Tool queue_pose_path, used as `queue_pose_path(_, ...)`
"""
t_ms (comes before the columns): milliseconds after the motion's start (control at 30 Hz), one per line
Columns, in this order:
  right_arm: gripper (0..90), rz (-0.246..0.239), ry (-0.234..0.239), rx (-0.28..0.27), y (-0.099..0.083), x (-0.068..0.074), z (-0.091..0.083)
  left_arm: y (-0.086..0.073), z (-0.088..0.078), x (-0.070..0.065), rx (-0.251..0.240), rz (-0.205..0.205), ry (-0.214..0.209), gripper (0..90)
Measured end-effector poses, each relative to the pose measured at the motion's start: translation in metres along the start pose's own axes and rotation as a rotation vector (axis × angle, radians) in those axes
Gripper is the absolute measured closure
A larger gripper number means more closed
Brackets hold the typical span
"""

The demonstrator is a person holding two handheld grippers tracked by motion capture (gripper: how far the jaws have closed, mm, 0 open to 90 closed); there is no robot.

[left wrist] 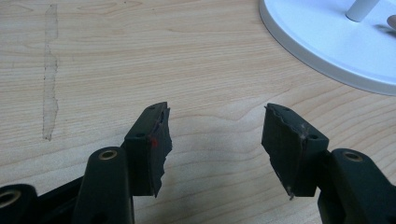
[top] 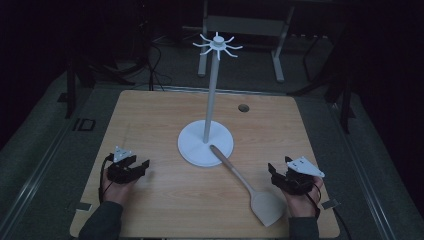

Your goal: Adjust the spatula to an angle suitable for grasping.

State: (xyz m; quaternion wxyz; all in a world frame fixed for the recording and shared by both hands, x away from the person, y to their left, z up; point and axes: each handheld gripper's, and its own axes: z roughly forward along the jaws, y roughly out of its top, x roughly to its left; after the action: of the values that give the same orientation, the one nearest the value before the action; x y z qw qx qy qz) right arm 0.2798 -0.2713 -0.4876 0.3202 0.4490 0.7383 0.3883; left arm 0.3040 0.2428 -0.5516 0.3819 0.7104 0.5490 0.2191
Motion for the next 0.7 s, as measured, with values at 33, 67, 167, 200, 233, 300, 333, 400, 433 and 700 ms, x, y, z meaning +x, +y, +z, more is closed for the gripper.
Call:
queue_pose_path(33, 37.7, -0.023, 0.000, 0.007, 0.004, 0.003, -0.002, 0.000, 0.000, 0.000, 0.000, 0.000, 0.000, 42.0)
queue_pose_path(67, 38.6, -0.025, 0.007, 0.010, 0.006, 0.004, -0.003, 0.000, 0.000, 0.000, 0.002, 0.001, 0.000, 41.9)
queue_pose_path(167, 42.9, -0.008, 0.044, 0.000, 0.013, 0.006, -0.008, 0.000, 0.000, 0.000, 0.001, 0.000, 0.000, 41.9)
queue_pose_path(200, 42.9, -0.008, 0.044, 0.000, 0.013, 0.006, -0.008, 0.000, 0.000, 0.000, 0.001, 0.000, 0.000, 41.9)
queue_pose_path(233, 44.1, -0.002, 0.070, -0.012, 0.018, 0.007, -0.011, 0.000, 0.000, 0.000, 0.001, 0.000, 0.000, 42.0)
queue_pose_path(300, 44.1, -0.010, 0.069, -0.013, 0.021, 0.008, -0.012, 0.000, 0.000, 0.000, 0.001, -0.002, 0.001, 41.9)
queue_pose_path(333, 45.0, -0.020, 0.075, -0.018, 0.026, 0.010, -0.015, 0.000, 0.000, 0.000, 0.003, -0.001, 0.002, 41.9)
queue_pose_path(400, 45.0, -0.029, 0.074, -0.019, 0.029, 0.012, -0.016, 0.000, 0.000, 0.000, 0.004, 0.000, 0.001, 41.9)
queue_pose_path(433, 44.9, -0.042, 0.067, -0.018, 0.031, 0.014, -0.017, 0.000, 0.000, 0.000, 0.004, 0.000, 0.002, 42.0)
queue_pose_path(700, 50.8, -0.068, 0.080, 0.023, 0.045, 0.022, -0.012, 0.000, 0.000, 0.000, 0.000, -0.003, 0.002, 42.1)
